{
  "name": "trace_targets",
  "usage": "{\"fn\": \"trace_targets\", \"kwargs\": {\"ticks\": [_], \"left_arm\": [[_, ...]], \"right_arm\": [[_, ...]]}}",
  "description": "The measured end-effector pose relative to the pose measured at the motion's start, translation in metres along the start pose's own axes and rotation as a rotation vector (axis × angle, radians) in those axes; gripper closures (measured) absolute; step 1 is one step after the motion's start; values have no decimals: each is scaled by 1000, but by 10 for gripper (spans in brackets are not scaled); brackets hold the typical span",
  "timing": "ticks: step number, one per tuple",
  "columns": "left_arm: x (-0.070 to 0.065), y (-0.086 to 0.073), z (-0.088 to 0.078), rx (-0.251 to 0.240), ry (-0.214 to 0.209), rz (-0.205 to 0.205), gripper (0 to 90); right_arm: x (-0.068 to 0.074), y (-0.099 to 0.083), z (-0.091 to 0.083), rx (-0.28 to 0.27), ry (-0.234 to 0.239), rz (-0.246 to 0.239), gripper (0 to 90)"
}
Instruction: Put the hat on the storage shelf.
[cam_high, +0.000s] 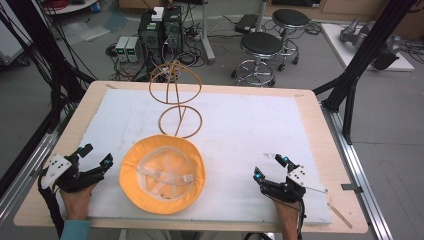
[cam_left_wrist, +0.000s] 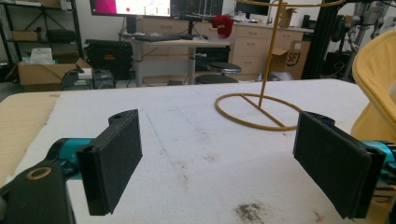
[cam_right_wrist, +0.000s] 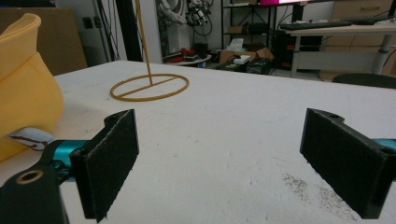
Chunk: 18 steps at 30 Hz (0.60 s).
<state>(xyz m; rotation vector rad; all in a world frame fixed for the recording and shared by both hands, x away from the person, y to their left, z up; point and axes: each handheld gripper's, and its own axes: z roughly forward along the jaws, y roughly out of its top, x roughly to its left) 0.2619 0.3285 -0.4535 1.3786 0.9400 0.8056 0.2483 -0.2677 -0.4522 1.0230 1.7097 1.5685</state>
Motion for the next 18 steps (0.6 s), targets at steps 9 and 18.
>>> {"fn": "trace_targets", "kwargs": {"ticks": [9, 18], "left_arm": [[0, 0, 0, 0, -3, 0, 157], [2, 0, 0, -4, -14, -15, 157]], "right_arm": [[0, 0, 0, -3, -1, -1, 104], [0, 0, 0, 0, 0, 1, 104]]}}
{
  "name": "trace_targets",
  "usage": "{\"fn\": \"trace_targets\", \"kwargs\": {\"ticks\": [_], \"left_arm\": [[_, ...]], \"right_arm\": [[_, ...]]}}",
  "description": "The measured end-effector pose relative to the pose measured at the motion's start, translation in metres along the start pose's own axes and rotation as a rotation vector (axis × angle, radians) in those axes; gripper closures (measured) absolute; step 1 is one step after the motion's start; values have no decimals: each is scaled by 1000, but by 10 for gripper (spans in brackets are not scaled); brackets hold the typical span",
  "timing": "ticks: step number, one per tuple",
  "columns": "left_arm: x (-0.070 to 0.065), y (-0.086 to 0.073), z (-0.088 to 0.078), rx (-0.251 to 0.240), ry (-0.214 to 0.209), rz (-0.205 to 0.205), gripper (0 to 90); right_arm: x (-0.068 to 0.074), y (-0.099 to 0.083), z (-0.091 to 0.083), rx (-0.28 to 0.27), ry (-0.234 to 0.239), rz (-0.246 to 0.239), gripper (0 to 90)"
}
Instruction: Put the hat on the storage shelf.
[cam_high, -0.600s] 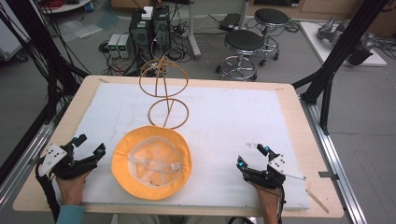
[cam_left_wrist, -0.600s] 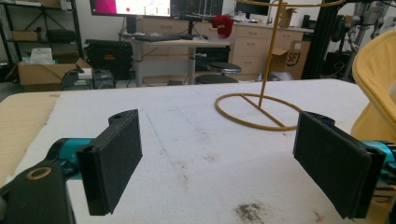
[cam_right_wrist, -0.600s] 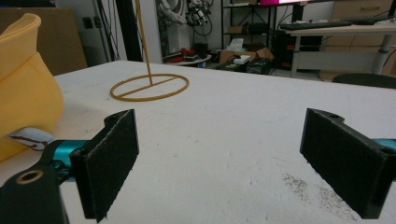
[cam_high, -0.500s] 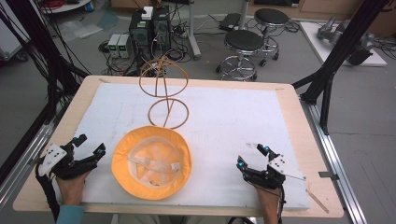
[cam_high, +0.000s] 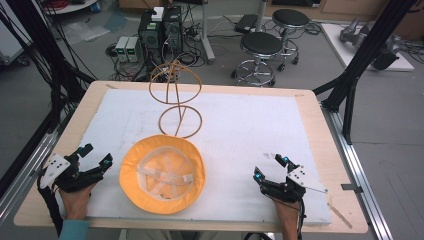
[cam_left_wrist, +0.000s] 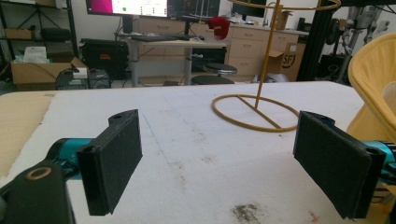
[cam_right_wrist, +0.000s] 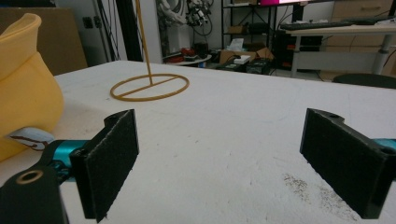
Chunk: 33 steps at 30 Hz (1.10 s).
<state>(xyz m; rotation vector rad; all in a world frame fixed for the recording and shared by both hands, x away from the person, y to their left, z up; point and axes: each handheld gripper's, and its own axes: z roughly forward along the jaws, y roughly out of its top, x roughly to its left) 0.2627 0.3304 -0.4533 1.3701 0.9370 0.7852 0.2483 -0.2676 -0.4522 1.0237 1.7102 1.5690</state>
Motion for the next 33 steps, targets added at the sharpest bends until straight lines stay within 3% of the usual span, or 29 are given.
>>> {"fn": "trace_targets", "kwargs": {"ticks": [10, 14, 19, 25, 33], "left_arm": [[2, 6, 0, 0, -60, -38, 104], [1, 14, 1, 1, -103, -62, 80], [-2, 29, 3, 12, -186, -65, 71], [-12, 46, 8, 81, -290, -74, 70], [-22, 60, 22, 240, -410, -96, 72]], "right_arm": [[0, 0, 0, 5, 1, 2, 104], [0, 0, 0, 4, 0, 5, 104], [0, 0, 0, 5, -1, 4, 104], [0, 0, 0, 2, 0, 1, 104], [0, 0, 0, 3, -1, 5, 104]]}}
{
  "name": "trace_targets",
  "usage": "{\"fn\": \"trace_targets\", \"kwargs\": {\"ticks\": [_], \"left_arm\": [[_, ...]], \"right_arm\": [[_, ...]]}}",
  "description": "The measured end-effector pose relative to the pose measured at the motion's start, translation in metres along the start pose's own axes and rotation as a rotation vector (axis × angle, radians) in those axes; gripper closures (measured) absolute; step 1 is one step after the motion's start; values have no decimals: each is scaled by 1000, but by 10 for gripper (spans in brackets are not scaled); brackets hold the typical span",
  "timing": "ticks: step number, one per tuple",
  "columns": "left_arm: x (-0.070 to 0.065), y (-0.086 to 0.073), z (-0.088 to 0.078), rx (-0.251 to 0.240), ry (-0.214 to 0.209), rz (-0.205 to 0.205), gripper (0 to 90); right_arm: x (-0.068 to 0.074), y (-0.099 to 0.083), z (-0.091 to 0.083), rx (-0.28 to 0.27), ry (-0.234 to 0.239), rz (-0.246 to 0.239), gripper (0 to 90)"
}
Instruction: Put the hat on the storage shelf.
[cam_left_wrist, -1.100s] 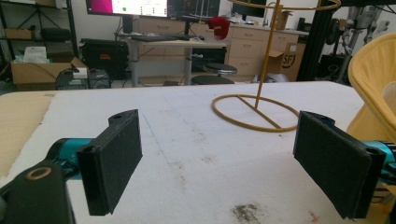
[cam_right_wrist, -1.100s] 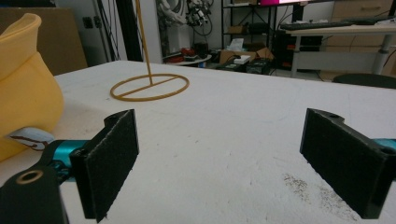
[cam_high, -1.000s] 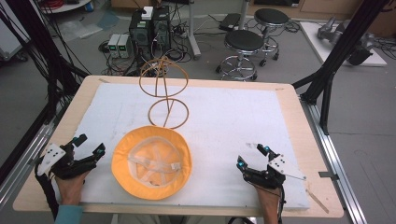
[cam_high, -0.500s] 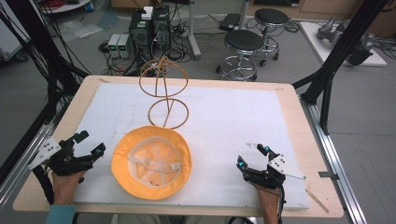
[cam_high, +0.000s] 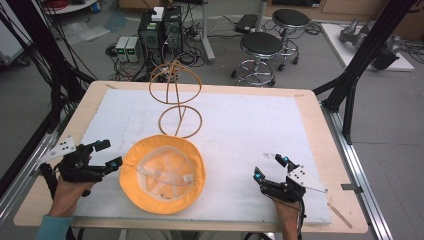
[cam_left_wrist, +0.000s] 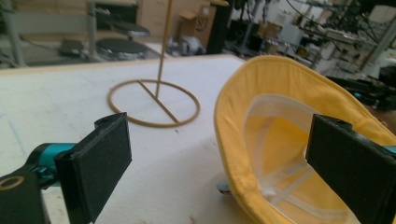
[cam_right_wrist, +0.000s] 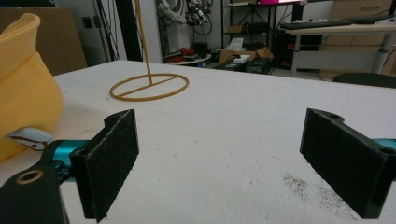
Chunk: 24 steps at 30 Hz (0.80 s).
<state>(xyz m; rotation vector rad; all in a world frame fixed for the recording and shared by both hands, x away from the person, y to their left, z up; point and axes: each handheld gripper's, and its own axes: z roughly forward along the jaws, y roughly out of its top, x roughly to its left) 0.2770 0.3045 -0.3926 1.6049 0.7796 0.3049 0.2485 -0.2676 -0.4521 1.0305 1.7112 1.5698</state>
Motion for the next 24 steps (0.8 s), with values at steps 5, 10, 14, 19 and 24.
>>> {"fn": "trace_targets", "kwargs": {"ticks": [5, 10, 14, 19, 24], "left_arm": [[1, 8, 6, 96, -34, -7, 77], [1, 16, 12, 178, -34, 25, 111], [2, 19, 17, 224, -46, 29, 143], [6, 18, 24, 271, -76, -7, 179], [10, 22, 26, 320, -108, -33, 278]], "right_arm": [[0, 0, 0, -1, -2, -7, 104], [0, 0, 0, -1, -3, -7, 104], [0, 0, 0, -2, -4, -9, 104], [0, 0, 0, -2, -3, -9, 104], [0, 0, 0, -2, -4, -9, 104]]}}
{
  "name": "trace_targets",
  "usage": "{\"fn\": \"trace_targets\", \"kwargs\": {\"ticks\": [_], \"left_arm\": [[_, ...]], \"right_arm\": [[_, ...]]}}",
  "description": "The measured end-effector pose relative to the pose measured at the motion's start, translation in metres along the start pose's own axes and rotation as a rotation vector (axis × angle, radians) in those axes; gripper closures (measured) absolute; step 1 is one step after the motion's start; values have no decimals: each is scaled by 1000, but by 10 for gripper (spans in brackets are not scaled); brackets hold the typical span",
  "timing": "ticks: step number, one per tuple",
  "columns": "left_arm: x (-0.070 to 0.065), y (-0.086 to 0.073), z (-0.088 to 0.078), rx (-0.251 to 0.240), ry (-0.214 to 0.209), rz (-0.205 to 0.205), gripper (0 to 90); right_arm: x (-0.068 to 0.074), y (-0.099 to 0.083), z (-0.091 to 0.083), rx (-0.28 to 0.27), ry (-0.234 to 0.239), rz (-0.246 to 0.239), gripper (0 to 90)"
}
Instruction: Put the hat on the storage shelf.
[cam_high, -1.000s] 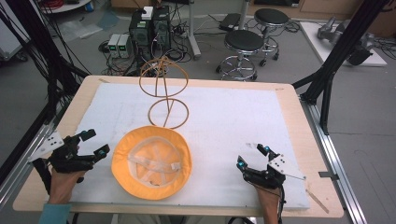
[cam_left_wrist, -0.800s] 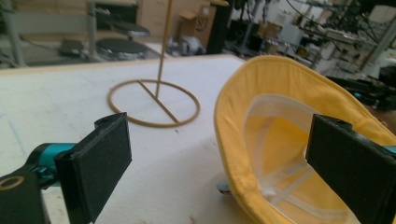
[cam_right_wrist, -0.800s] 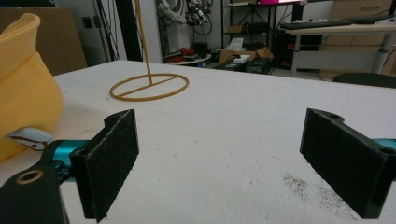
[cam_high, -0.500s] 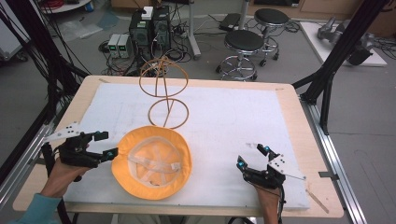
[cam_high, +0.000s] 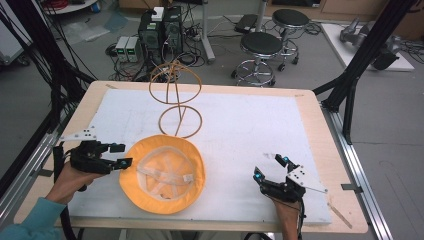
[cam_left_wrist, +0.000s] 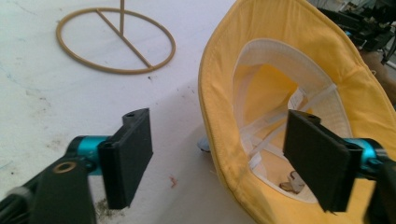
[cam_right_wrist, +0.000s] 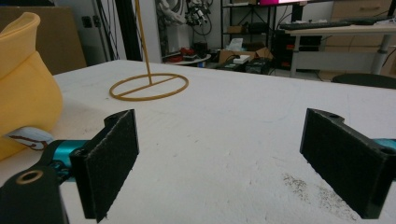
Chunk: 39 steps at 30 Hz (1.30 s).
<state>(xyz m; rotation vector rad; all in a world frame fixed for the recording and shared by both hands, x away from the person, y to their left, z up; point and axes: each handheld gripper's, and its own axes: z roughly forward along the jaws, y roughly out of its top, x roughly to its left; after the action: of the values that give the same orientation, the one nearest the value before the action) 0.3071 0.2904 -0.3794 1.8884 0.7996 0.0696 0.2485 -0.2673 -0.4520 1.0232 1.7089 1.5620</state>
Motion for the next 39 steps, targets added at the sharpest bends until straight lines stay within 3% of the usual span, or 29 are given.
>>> {"fn": "trace_targets", "kwargs": {"ticks": [7, 12, 13, 14, 15, 16, 17, 18, 19, 25, 32, 39], "left_arm": [[4, 6, 6, 80, -30, -40, 364], [5, 7, 10, 137, -42, -44, 438], [5, 8, 11, 135, -51, -43, 478], [6, 8, 11, 132, -74, -47, 598], [5, 8, 12, 139, -88, -48, 598], [5, 8, 13, 149, -91, -45, 709], [5, 7, 13, 157, -92, -45, 760], [5, 7, 13, 154, -93, -49, 760], [6, 7, 12, 147, -101, -49, 840], [0, 8, 8, 119, -118, -24, 856], [-5, 10, 2, 64, -104, 12, 858], [-13, 22, -8, 3, -82, 59, 860]], "right_arm": [[0, 0, 0, 2, 2, 2, 104], [1, 0, 0, 2, 2, 3, 104], [1, 0, 0, 2, 2, 3, 104], [1, 0, 0, 1, 2, 2, 104], [1, 0, 0, 1, 2, 2, 104], [1, 0, 0, -1, 0, -1, 104], [1, 0, 0, -2, 0, -1, 104], [1, 0, 0, -2, 0, -1, 104], [1, 0, 0, -2, 0, 0, 104], [1, 0, -1, -2, 0, -1, 104], [1, 0, 0, -4, -1, -3, 104], [1, 0, 0, -4, -1, -3, 104]]}}
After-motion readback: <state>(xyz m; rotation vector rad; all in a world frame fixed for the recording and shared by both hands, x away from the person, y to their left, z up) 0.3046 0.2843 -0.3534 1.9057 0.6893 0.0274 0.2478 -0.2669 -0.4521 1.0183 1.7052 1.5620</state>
